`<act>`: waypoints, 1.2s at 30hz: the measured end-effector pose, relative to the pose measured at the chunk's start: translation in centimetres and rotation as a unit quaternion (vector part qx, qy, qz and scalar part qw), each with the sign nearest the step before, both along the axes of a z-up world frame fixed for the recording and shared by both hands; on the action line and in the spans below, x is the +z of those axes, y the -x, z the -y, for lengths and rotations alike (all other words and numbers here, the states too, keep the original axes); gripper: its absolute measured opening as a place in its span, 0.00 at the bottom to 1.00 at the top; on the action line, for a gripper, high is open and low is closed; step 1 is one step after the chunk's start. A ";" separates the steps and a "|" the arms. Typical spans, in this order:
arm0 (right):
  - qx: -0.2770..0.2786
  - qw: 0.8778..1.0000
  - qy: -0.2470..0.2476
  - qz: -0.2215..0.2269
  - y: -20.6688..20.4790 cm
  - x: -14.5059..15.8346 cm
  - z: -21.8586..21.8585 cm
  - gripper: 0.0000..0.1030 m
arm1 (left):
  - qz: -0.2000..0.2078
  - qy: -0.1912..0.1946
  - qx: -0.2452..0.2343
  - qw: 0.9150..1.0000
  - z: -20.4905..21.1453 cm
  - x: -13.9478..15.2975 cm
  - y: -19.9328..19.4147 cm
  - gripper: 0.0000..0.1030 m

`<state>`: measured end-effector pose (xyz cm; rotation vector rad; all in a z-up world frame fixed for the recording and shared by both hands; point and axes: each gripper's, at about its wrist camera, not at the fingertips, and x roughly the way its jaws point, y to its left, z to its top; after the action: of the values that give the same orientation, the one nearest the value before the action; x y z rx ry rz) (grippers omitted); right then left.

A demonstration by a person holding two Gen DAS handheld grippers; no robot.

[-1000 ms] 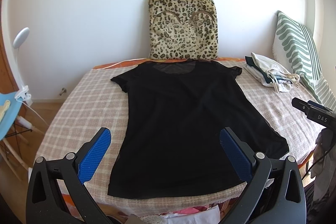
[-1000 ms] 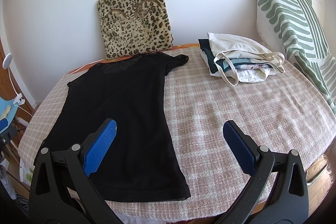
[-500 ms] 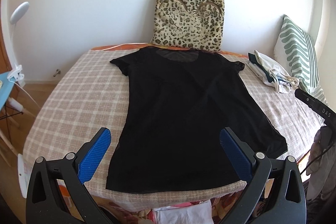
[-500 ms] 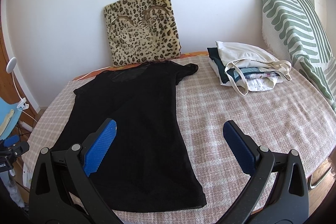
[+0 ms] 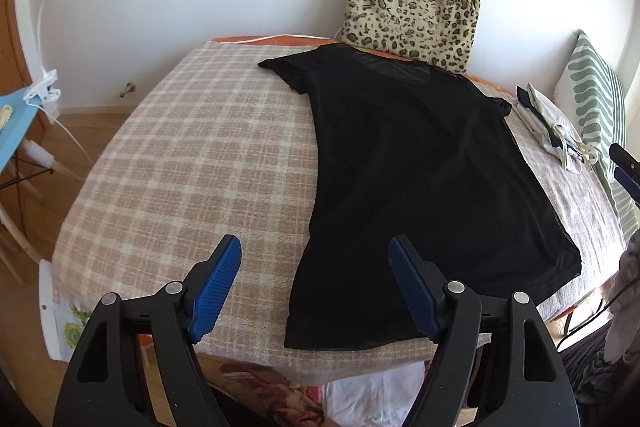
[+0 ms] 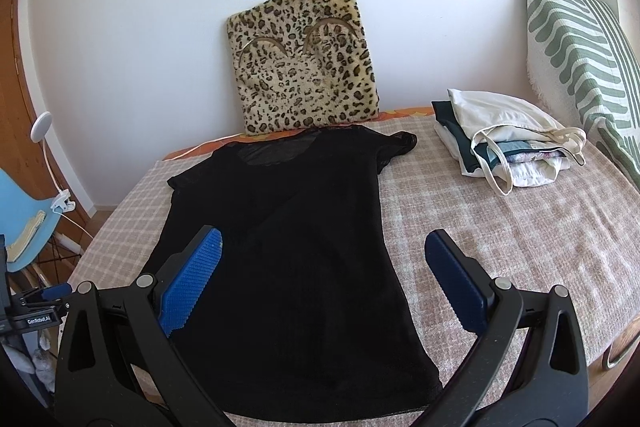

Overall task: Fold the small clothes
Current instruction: 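Move the left tool to the shirt hem while the right tool reaches the shoulder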

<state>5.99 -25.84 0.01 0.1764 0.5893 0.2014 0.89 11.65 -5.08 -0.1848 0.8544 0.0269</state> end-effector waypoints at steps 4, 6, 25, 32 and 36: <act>0.018 1.000 -0.013 -0.009 -1.1 0.3 -1.2 1.00 | -0.024 0.058 -0.001 0.998 -1.3 -1.3 -0.1 0.54; 0.039 0.999 -0.029 -0.018 -2.0 0.5 -2.0 1.00 | -0.041 0.087 -0.009 0.995 -1.6 -2.2 -0.1 0.51; 0.219 0.974 0.011 -0.059 -13.6 4.5 -16.9 0.95 | -0.084 0.144 0.015 0.986 -3.5 -6.5 -0.4 0.47; 0.271 0.957 0.020 -0.104 -19.7 4.0 -25.8 0.86 | -0.085 0.124 0.017 0.989 -3.0 -6.5 -1.6 0.47; 0.280 0.950 0.032 -0.136 -23.1 2.2 -30.3 0.81 | -0.065 0.125 0.017 0.990 -3.0 -6.7 -1.4 0.47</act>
<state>29.12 4.43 2.17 -0.0331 0.9126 0.7165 2.34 14.61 -11.79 -0.4370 0.9840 -0.0379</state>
